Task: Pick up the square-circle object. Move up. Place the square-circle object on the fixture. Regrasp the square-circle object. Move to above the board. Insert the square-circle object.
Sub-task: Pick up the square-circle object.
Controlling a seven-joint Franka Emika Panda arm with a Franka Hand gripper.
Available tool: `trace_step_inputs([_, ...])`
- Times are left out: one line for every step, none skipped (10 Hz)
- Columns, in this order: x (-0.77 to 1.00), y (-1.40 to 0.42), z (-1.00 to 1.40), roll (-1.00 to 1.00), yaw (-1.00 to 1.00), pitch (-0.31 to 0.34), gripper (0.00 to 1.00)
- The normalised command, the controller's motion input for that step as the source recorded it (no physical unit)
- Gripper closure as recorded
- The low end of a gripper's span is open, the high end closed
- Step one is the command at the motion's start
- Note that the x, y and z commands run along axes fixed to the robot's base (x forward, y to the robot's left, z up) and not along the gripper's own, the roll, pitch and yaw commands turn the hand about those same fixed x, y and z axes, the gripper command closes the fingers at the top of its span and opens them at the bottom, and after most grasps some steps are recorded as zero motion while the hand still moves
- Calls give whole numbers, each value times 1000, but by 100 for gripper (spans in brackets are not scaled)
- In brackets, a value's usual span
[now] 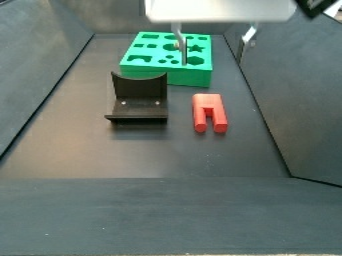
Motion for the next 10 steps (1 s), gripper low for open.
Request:
trace_step_inputs([71,-20,-863,-133,0,1,0])
trace_step_inputs([77,-100,-786,-157,0,4,0])
trace_step_inputs([0,-163,-831,-136,0,0,0])
trace_step_inputs([-94,-51,-803,-160,0,-20,0])
trace_step_inputs([-180,20,-709,-203,0,-30,0])
trace_step_inputs([-186,166,-626,-216,0,-27,0])
trace_step_inputs([-20,114,-637,-244,0,-3,0])
trace_step_inputs([-71,106,-631,-269,0,-34,0])
trace_step_inputs([0,111,-611,-276,0,-34,0])
trace_step_inputs([0,77,-549,-246,0,0,0])
